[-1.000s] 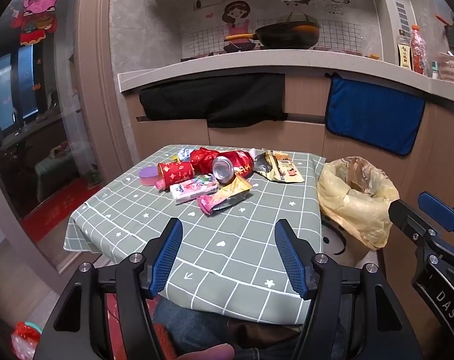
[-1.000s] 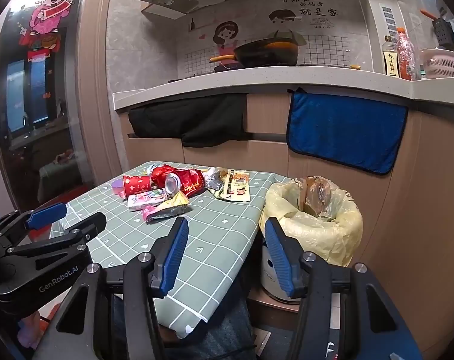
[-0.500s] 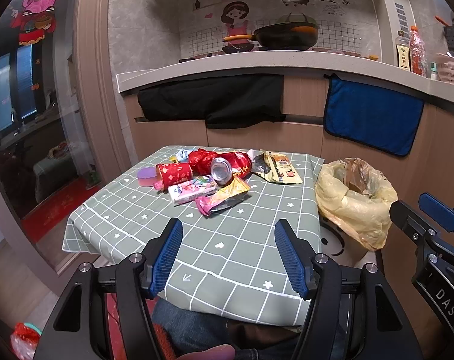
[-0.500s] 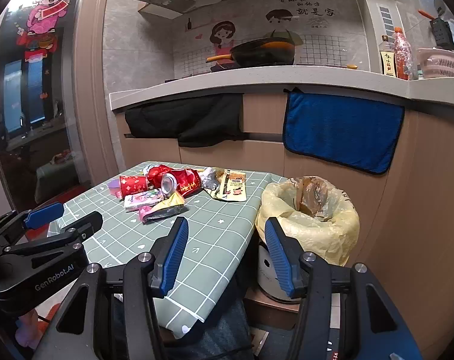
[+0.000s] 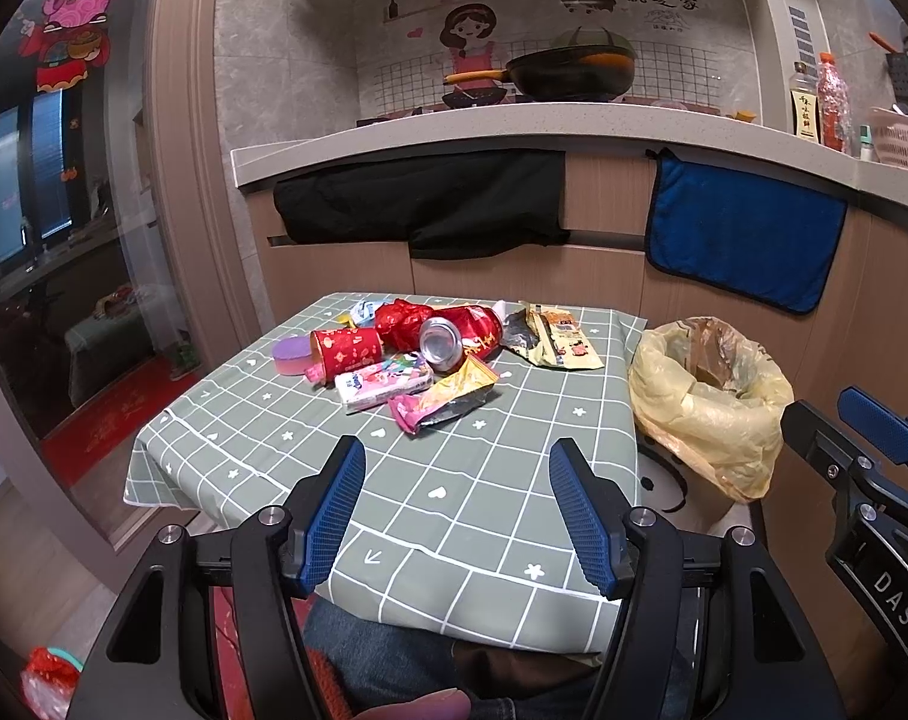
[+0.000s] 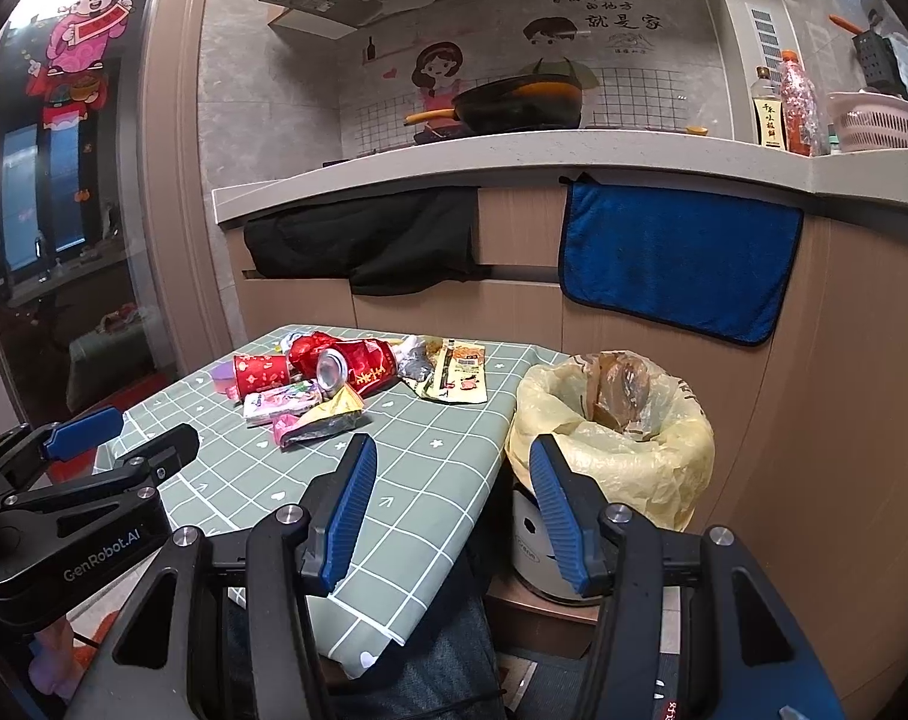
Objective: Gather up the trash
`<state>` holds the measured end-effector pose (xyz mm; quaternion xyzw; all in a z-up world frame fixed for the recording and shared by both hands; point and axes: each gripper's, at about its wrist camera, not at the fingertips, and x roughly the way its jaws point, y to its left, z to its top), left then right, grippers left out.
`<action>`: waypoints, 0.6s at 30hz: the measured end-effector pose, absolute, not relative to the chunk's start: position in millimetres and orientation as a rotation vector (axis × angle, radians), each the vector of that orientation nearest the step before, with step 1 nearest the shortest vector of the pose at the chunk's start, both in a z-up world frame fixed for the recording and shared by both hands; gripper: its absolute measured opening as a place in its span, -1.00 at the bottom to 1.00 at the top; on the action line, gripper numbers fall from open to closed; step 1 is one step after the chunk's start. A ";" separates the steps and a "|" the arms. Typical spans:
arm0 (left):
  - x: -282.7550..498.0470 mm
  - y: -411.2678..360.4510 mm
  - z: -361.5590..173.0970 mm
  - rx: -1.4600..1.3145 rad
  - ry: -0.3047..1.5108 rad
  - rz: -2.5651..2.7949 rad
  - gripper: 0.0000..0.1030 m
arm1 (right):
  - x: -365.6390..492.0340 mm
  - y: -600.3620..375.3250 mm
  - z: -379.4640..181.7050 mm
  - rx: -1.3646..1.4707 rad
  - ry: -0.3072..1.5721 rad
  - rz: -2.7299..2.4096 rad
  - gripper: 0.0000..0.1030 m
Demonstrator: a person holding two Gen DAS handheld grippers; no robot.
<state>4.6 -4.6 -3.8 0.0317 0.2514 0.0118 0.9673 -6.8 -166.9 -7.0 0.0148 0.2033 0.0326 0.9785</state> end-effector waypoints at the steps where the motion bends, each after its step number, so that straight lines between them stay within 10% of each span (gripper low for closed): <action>1: 4.4 -4.5 -3.7 0.064 0.509 0.024 0.25 | -7.4 -165.8 -7.1 0.031 0.409 0.065 -0.01; 18: 4.6 -4.9 -2.8 0.064 0.509 0.023 0.25 | -8.5 -165.7 -7.1 0.037 0.415 0.071 -0.01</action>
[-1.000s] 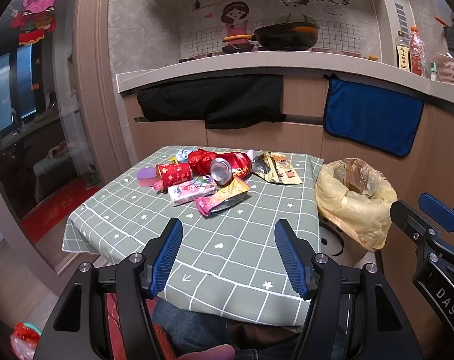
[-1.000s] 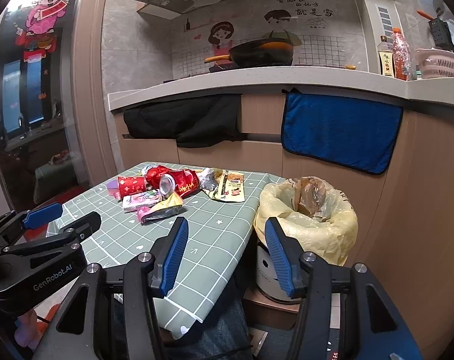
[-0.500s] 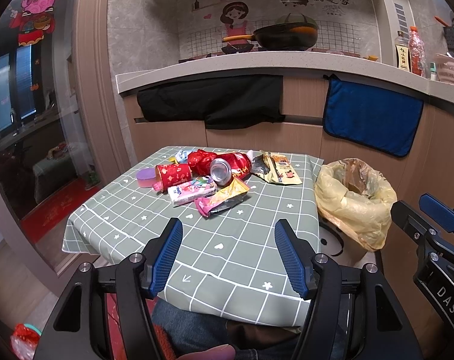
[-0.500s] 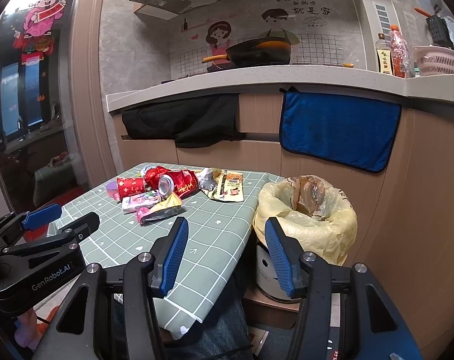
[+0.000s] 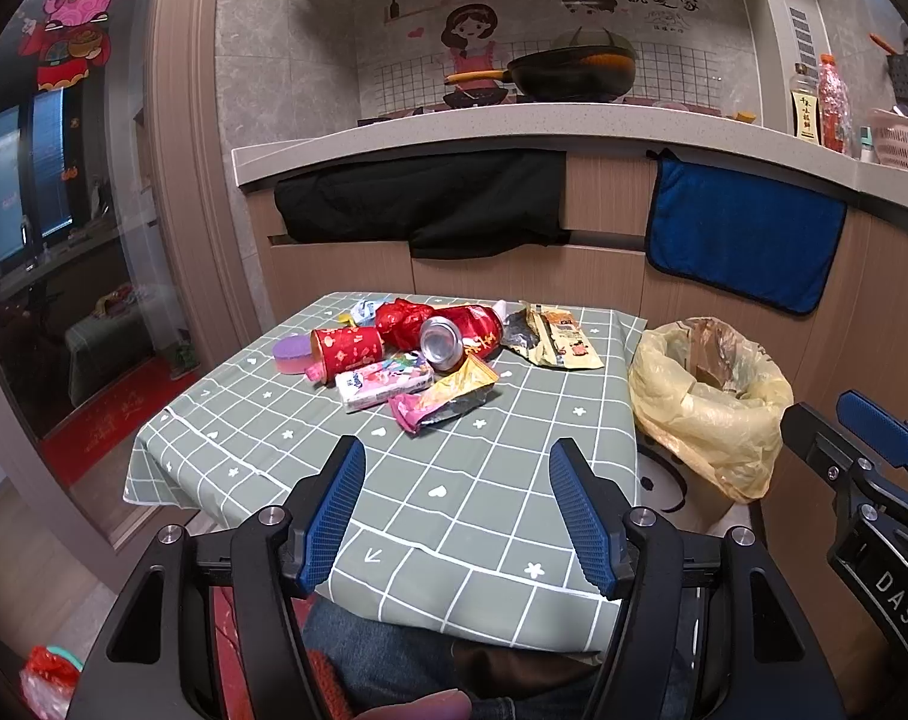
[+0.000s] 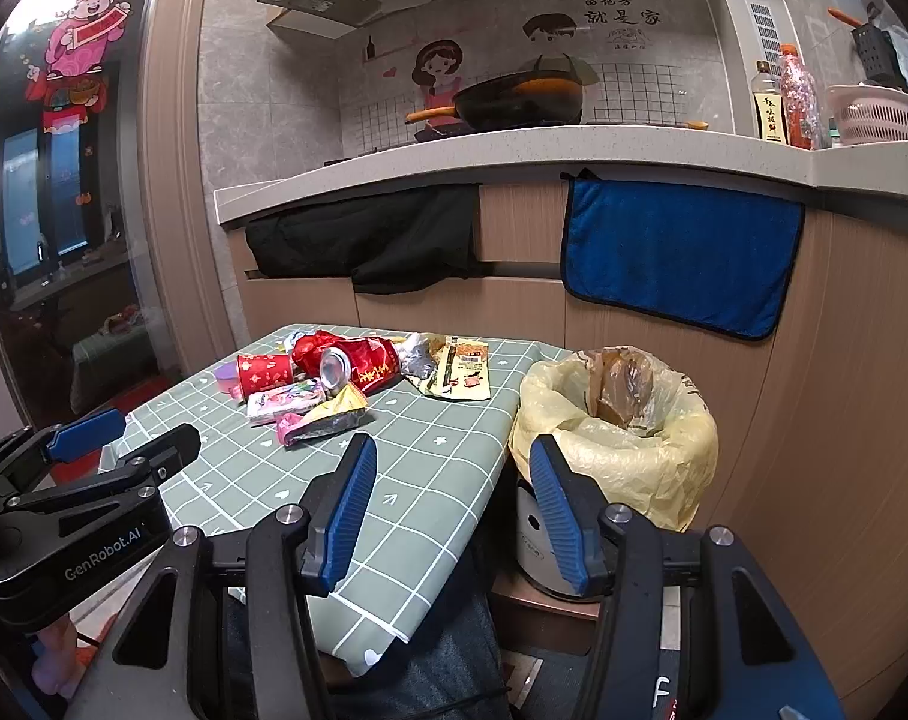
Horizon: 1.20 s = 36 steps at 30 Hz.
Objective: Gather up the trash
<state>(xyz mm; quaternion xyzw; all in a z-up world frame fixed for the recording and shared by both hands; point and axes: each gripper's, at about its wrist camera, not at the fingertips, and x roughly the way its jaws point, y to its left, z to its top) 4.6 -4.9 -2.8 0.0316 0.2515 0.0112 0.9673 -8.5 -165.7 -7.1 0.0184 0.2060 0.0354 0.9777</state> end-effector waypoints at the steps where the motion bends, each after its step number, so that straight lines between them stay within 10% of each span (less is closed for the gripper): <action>1: 4.9 -5.0 -2.7 0.064 0.509 0.023 0.25 | -8.4 -165.8 -7.0 0.037 0.416 0.071 -0.02; 36: 4.3 -4.0 -3.4 0.062 0.510 0.025 0.25 | -7.5 -168.5 -8.5 0.043 0.420 0.070 -0.01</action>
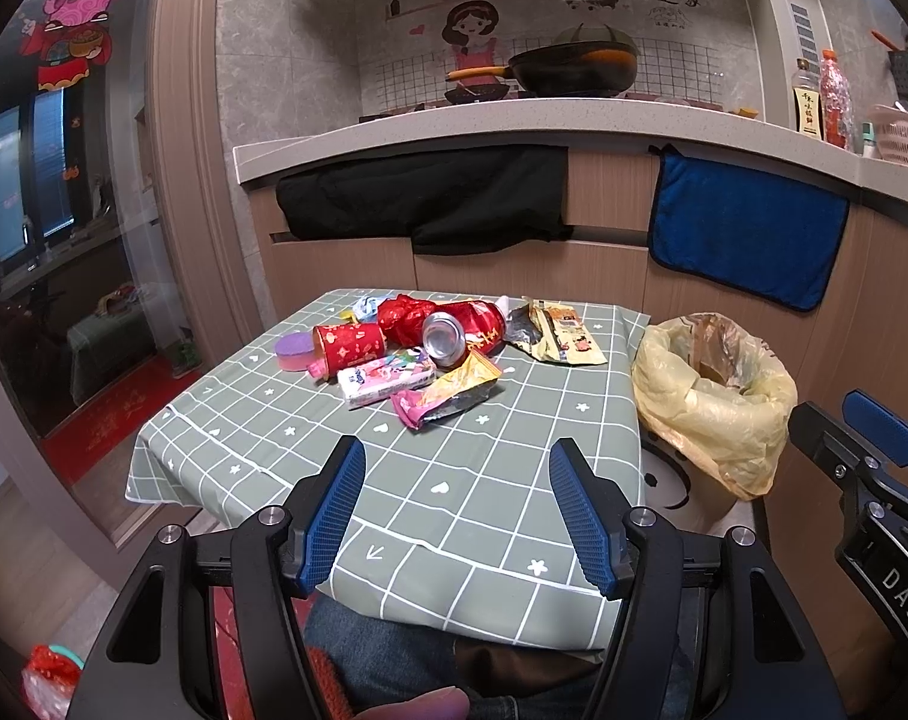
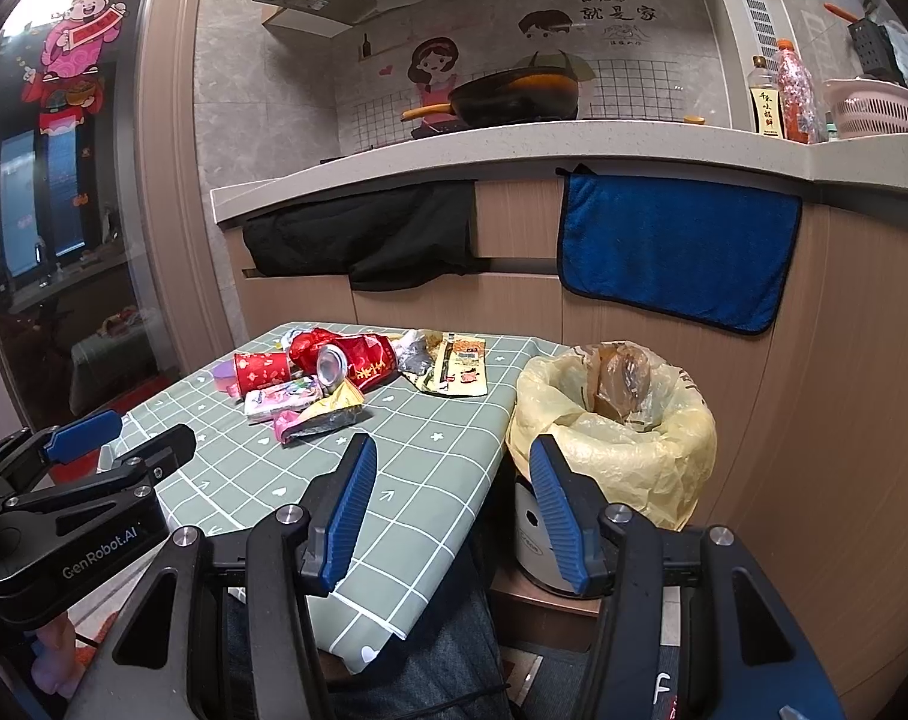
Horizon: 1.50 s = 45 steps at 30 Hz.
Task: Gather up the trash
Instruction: 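Grasp the red crushed can with the left gripper while the right grasps the yellow snack wrapper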
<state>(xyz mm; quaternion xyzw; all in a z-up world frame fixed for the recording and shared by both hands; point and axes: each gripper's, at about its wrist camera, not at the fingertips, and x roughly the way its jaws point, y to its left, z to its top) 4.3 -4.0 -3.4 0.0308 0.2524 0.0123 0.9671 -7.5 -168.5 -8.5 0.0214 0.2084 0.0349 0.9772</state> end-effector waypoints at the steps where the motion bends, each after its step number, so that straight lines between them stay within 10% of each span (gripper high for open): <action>1: 4.1 -3.6 -3.4 0.060 0.510 0.025 0.25 | -7.1 -168.8 -8.2 0.043 0.420 0.070 -0.01; 16: 63.6 57.7 -5.5 -0.121 0.418 -0.013 0.25 | 43.2 -166.0 -13.2 0.032 0.456 0.095 -0.02; 45: 317.9 123.2 -102.7 -0.345 0.776 -0.020 0.25 | 303.4 -123.8 -89.8 -0.026 0.738 0.210 -0.02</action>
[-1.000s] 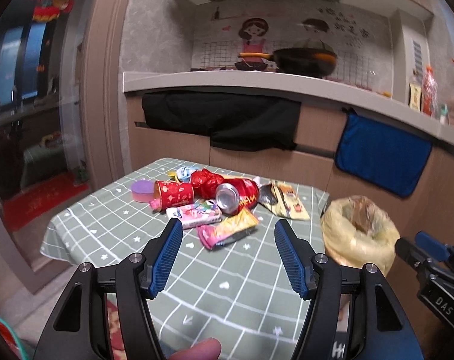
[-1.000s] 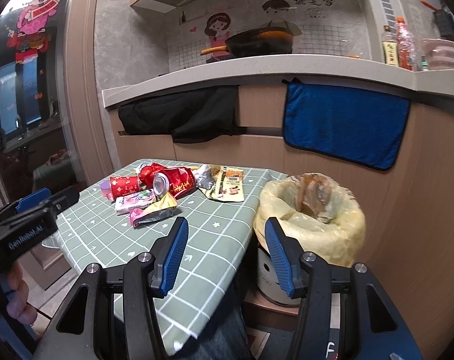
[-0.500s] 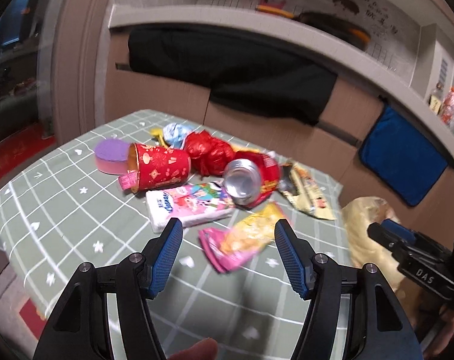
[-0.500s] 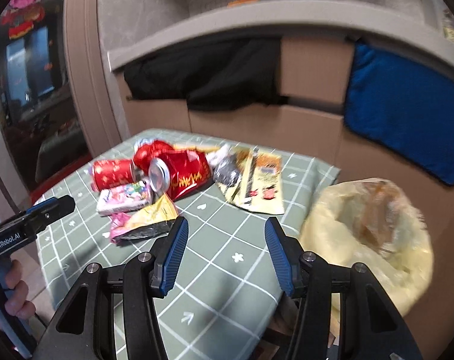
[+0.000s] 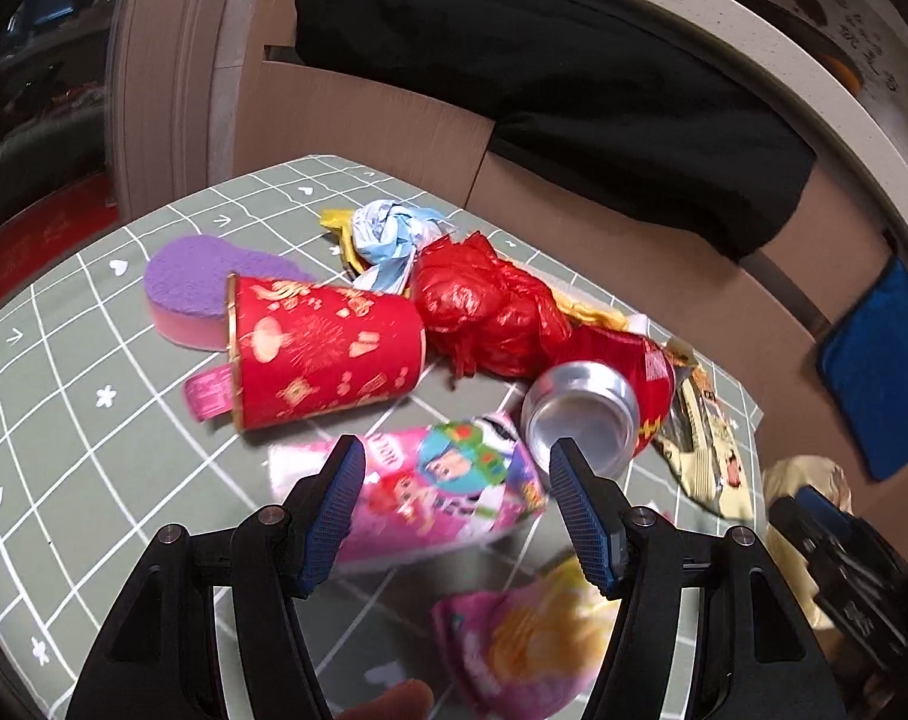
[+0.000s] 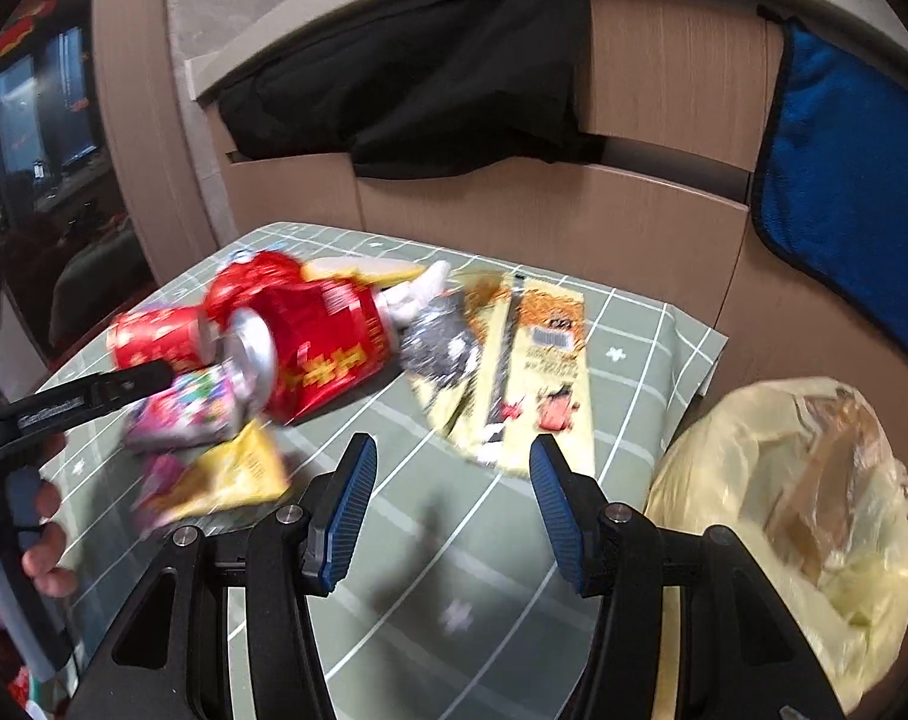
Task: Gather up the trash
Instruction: 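Grasp the red crushed can with the left gripper while the right grasps the yellow snack wrapper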
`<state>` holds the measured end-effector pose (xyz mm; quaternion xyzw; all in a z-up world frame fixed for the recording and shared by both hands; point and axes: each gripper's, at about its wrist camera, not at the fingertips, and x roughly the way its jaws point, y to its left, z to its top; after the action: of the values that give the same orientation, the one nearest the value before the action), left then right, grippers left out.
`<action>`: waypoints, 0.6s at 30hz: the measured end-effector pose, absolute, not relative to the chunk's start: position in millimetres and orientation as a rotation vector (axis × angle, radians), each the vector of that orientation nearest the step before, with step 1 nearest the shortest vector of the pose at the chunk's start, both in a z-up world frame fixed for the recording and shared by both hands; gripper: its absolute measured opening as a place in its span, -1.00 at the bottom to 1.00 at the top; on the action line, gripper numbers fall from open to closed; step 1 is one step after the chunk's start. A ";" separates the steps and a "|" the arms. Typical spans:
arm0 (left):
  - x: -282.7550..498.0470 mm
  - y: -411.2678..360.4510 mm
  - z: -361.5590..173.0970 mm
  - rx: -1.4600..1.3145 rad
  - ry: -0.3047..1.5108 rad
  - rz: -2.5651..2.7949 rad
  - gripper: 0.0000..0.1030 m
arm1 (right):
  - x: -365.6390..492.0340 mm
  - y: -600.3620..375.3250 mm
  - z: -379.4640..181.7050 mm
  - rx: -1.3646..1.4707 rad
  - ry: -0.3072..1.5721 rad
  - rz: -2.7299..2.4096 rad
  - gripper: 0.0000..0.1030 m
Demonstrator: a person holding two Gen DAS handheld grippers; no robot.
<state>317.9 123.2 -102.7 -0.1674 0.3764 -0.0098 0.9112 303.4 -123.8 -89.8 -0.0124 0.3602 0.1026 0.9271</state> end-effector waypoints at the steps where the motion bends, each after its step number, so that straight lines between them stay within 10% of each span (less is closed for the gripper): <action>1: 318.8 122.4 -100.7 -0.347 0.771 -0.023 0.25 | 312.7 -125.2 -90.9 -0.021 0.748 0.208 -0.02; 11: 296.5 133.8 -94.7 -0.347 0.731 -0.113 0.25 | 419.1 -111.5 -133.8 -0.069 0.879 0.138 -0.14; 15: 301.5 129.2 -99.0 -0.358 0.751 -0.126 0.25 | 425.7 -116.3 -140.5 -0.048 0.901 0.165 -0.70; 18: 313.9 115.2 -96.3 -0.379 0.750 -0.147 0.25 | 406.7 -129.6 -136.8 0.051 0.908 0.241 -0.76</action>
<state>313.9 115.2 -96.3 -0.1836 0.3638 -0.0712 0.9104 406.7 -129.6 -136.8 0.0246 0.4377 0.1163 0.8913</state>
